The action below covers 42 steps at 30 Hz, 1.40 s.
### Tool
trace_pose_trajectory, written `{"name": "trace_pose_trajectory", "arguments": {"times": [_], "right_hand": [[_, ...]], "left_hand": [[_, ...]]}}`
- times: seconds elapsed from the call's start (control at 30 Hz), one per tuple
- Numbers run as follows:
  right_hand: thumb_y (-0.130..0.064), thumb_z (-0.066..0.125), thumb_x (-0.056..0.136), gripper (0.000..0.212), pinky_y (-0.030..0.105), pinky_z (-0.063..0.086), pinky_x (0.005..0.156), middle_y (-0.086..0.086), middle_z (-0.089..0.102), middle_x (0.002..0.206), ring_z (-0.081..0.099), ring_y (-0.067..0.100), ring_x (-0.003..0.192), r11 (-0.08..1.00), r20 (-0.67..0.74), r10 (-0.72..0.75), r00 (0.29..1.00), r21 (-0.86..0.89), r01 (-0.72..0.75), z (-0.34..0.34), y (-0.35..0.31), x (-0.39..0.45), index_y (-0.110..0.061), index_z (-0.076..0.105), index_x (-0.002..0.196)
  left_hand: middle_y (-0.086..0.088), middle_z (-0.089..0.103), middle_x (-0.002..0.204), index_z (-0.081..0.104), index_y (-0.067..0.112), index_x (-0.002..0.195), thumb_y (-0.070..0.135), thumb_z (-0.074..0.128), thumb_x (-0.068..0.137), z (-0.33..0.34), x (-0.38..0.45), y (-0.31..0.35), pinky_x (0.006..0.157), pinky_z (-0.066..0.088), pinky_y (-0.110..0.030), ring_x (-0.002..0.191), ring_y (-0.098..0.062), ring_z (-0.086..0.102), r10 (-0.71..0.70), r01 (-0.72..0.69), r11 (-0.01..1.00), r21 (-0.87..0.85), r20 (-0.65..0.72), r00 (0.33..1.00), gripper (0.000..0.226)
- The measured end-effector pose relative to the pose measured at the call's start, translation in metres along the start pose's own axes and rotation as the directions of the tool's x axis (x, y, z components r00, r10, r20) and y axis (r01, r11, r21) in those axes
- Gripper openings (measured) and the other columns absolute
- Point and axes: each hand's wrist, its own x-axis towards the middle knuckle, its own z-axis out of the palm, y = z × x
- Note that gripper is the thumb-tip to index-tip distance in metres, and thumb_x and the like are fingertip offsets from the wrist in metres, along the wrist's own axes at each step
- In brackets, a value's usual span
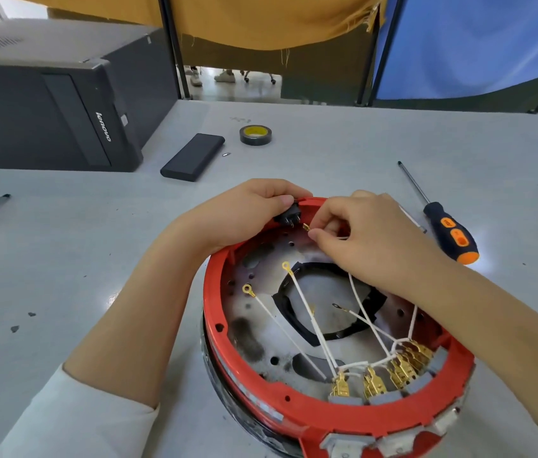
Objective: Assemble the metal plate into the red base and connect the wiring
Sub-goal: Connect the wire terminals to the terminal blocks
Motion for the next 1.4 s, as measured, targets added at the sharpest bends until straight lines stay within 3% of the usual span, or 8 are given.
{"name": "trace_pose_trajectory", "arguments": {"times": [0.23, 0.33, 0.63, 0.87, 1.07, 1.13, 1.23, 1.4], "right_hand": [[-0.03, 0.062, 0.085, 0.011, 0.02, 0.024, 0.068, -0.012, 0.062, 0.064, 0.047, 0.0, 0.084, 1.0, -0.036, -0.003, 0.999, 0.024, 0.004, 0.001, 0.0, 0.001, -0.032, 0.06, 0.074], [-0.031, 0.063, 0.084, 0.01, 0.022, 0.026, 0.07, -0.012, 0.062, 0.064, 0.048, -0.004, 0.076, 0.999, -0.035, -0.004, 0.999, 0.035, 0.006, 0.001, 0.002, 0.002, -0.031, 0.061, 0.074], [-0.031, 0.062, 0.085, 0.01, 0.026, 0.03, 0.077, -0.012, 0.064, 0.066, 0.051, 0.0, 0.073, 1.0, -0.026, -0.005, 1.0, 0.018, 0.006, 0.002, 0.001, 0.003, -0.031, 0.061, 0.075], [-0.032, 0.062, 0.086, 0.009, 0.027, 0.033, 0.081, -0.012, 0.065, 0.067, 0.052, 0.001, 0.075, 1.0, -0.01, 0.005, 1.0, 0.012, -0.005, 0.001, -0.002, 0.004, -0.03, 0.062, 0.077], [-0.033, 0.065, 0.085, 0.013, 0.028, 0.036, 0.078, -0.016, 0.063, 0.061, 0.057, 0.002, 0.069, 0.996, -0.018, 0.057, 0.998, 0.064, -0.055, 0.0, -0.006, 0.003, -0.03, 0.065, 0.073], [-0.032, 0.063, 0.086, 0.015, 0.031, 0.04, 0.083, -0.015, 0.063, 0.059, 0.058, 0.004, 0.068, 0.997, -0.022, 0.059, 0.998, 0.05, -0.058, 0.001, -0.008, 0.003, -0.029, 0.064, 0.071], [-0.032, 0.059, 0.088, 0.02, 0.033, 0.037, 0.091, -0.016, 0.063, 0.058, 0.058, 0.003, 0.067, 0.998, -0.007, 0.066, 0.998, -0.009, -0.066, 0.002, -0.012, 0.005, -0.029, 0.059, 0.068], [-0.025, 0.054, 0.084, 0.02, 0.037, 0.035, 0.09, -0.008, 0.065, 0.063, 0.059, 0.013, 0.071, 0.992, -0.016, 0.085, 0.996, -0.096, -0.086, 0.004, -0.02, 0.01, -0.022, 0.063, 0.066]], "left_hand": [[-0.001, 0.069, 0.119, 0.065, 0.018, 0.123, 0.01, 0.039, 0.104, 0.001, 0.0, 0.0, 0.109, 0.041, -0.036, 0.116, -0.017, 0.061, 0.0, 0.001, 1.0, 0.022, -0.012, 1.0, 0.033], [-0.004, 0.069, 0.12, 0.064, 0.015, 0.124, 0.009, 0.039, 0.104, 0.001, 0.0, 0.0, 0.109, 0.041, -0.037, 0.117, -0.019, 0.061, -0.001, 0.002, 1.0, 0.013, -0.012, 1.0, 0.033], [0.0, 0.07, 0.116, 0.065, 0.02, 0.121, 0.009, 0.039, 0.104, 0.0, 0.0, 0.001, 0.104, 0.044, -0.028, 0.111, -0.014, 0.062, 0.011, -0.011, 1.0, 0.017, -0.01, 1.0, 0.032], [0.0, 0.07, 0.115, 0.066, 0.02, 0.119, 0.009, 0.04, 0.103, 0.002, 0.002, -0.002, 0.105, 0.044, -0.03, 0.108, -0.012, 0.062, 0.014, -0.013, 1.0, 0.015, -0.02, 1.0, 0.032], [0.004, 0.071, 0.111, 0.066, 0.023, 0.116, 0.009, 0.04, 0.104, 0.002, 0.001, -0.001, 0.1, 0.045, -0.023, 0.105, -0.009, 0.063, 0.017, -0.017, 1.0, 0.014, -0.021, 1.0, 0.033], [0.009, 0.071, 0.105, 0.067, 0.026, 0.112, 0.009, 0.041, 0.103, 0.001, 0.001, 0.0, 0.097, 0.046, -0.019, 0.1, -0.005, 0.064, 0.017, -0.017, 1.0, -0.007, -0.023, 1.0, 0.033], [0.004, 0.071, 0.112, 0.067, 0.02, 0.118, 0.009, 0.042, 0.103, 0.0, 0.001, 0.0, 0.1, 0.045, -0.021, 0.109, -0.009, 0.063, 0.004, -0.004, 1.0, -0.018, -0.031, 1.0, 0.031], [0.003, 0.071, 0.111, 0.067, 0.017, 0.119, 0.007, 0.041, 0.103, 0.001, -0.001, 0.001, 0.095, 0.046, -0.016, 0.106, -0.009, 0.064, 0.0, -0.002, 0.999, -0.038, -0.03, 1.0, 0.032]]}}
